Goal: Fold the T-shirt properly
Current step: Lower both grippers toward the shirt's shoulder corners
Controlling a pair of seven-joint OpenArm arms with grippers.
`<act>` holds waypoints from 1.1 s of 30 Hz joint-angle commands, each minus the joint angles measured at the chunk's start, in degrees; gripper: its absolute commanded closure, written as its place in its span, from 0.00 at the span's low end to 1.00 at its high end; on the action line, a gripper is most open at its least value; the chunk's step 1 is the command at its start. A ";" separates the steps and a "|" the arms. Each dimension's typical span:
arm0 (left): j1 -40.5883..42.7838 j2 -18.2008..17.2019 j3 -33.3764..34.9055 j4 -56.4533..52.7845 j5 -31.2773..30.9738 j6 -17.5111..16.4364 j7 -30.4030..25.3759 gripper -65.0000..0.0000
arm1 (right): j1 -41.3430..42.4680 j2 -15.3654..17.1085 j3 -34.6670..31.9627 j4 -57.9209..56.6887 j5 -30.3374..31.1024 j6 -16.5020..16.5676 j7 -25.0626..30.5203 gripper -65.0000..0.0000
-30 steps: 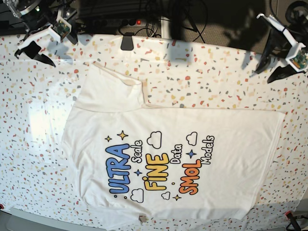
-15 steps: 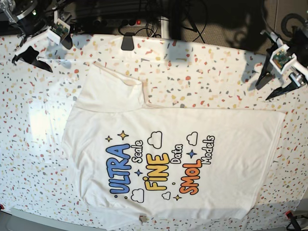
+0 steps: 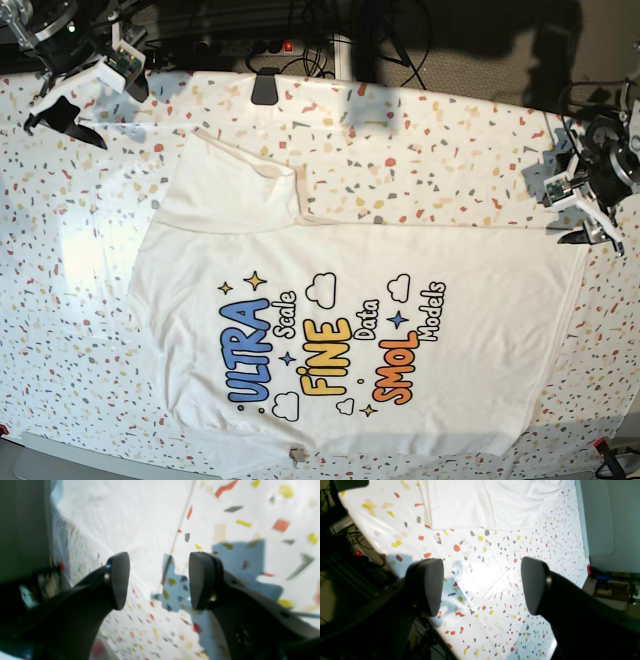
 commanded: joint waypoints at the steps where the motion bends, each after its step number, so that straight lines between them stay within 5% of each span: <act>1: -2.73 -2.08 1.16 -1.40 1.31 1.38 -0.37 0.45 | -0.42 0.44 0.39 0.96 -0.09 -1.07 0.81 0.27; 5: -10.05 -3.32 9.31 -10.08 5.88 6.82 -0.44 0.45 | -0.44 0.39 0.39 0.96 -0.09 -1.09 0.81 0.27; 11: -17.75 -3.23 22.51 -19.54 10.93 6.82 -0.66 0.46 | -0.42 -1.66 0.42 0.96 -0.09 -1.11 0.11 0.27; 16: -20.61 -2.56 29.68 -22.82 14.03 12.90 -0.79 0.46 | -0.42 -3.17 0.42 0.96 -0.09 -1.14 -0.17 0.27; 19: -22.16 -1.70 30.32 -24.24 14.01 13.16 -0.66 0.47 | -0.42 -3.69 0.39 0.96 -0.07 -1.14 -0.20 0.27; 30: -22.12 -1.66 30.32 -24.35 13.79 13.20 -0.61 0.97 | -0.42 -3.69 0.39 0.96 0.46 -1.14 -0.17 0.27; 33: -21.99 -1.66 30.32 -24.33 13.79 13.18 -0.59 1.00 | -0.22 -3.67 0.39 0.96 0.50 -1.09 -0.17 0.27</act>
